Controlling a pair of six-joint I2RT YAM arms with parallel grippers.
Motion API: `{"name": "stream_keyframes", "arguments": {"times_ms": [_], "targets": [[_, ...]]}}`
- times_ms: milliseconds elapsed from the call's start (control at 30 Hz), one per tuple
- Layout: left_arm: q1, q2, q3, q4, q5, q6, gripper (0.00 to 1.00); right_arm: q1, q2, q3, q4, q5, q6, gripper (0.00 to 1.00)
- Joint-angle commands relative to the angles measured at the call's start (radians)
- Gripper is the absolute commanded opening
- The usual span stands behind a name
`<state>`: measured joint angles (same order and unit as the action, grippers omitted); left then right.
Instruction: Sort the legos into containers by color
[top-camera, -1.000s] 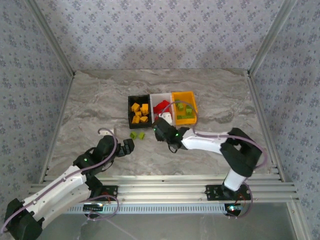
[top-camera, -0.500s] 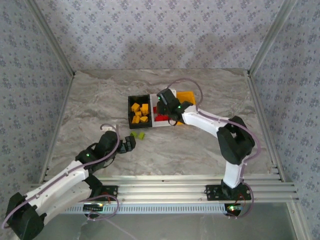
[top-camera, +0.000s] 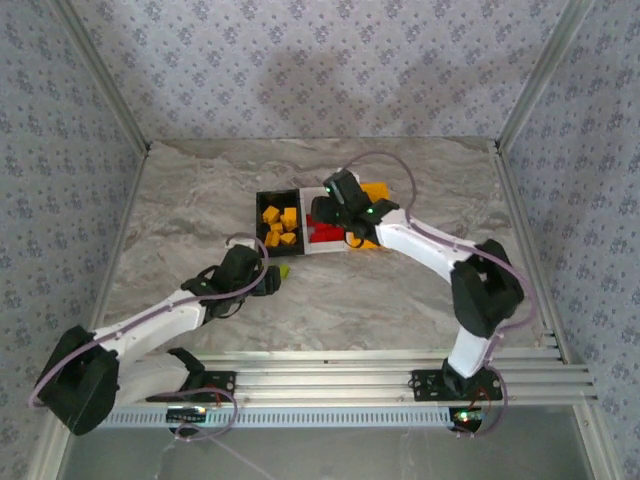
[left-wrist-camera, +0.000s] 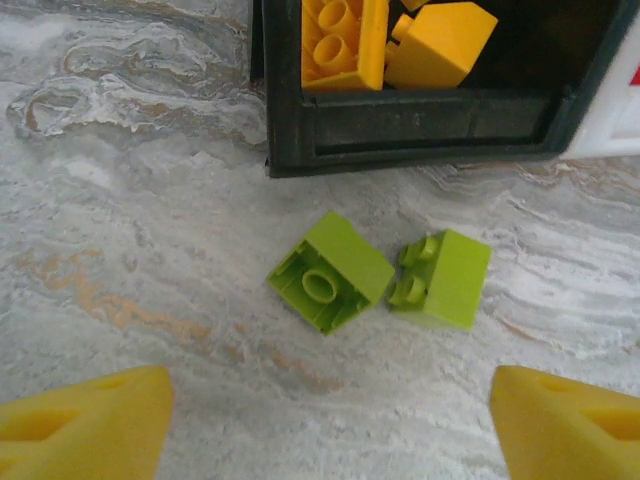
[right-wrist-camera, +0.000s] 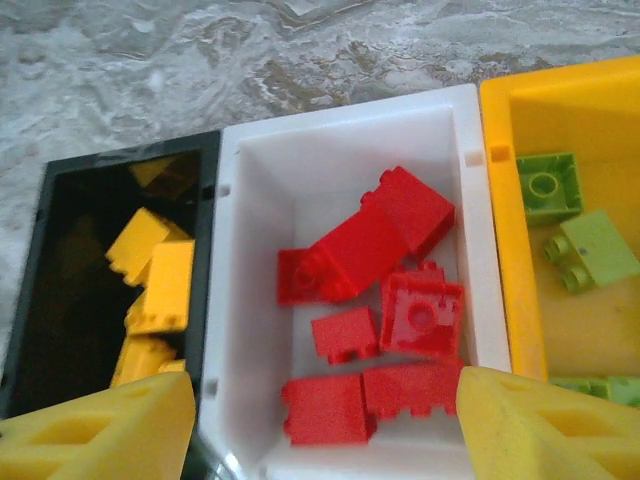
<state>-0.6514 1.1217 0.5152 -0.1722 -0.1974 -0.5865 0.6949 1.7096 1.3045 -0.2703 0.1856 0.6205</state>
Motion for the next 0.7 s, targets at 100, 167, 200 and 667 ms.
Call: {"name": "stream_keyframes", "arguments": {"times_ms": [100, 167, 200, 667], "targets": [[0.035, 0.105, 0.040, 0.188, 0.027, 0.038, 0.76, 0.046, -0.132, -0.141, 0.052, 0.026, 0.037, 0.72], [0.046, 0.150, 0.053, 0.191, 0.015, 0.033, 0.73, 0.054, -0.159, -0.168, 0.055, 0.038, 0.042, 0.72], [0.052, 0.172, 0.058, 0.186, 0.003, 0.027, 0.71, 0.056, -0.172, -0.178, 0.059, 0.041, 0.042, 0.72], [0.062, 0.319, 0.045, 0.212, -0.044, 0.027, 0.63, 0.069, -0.227, -0.211, 0.043, 0.073, 0.041, 0.72]]}}
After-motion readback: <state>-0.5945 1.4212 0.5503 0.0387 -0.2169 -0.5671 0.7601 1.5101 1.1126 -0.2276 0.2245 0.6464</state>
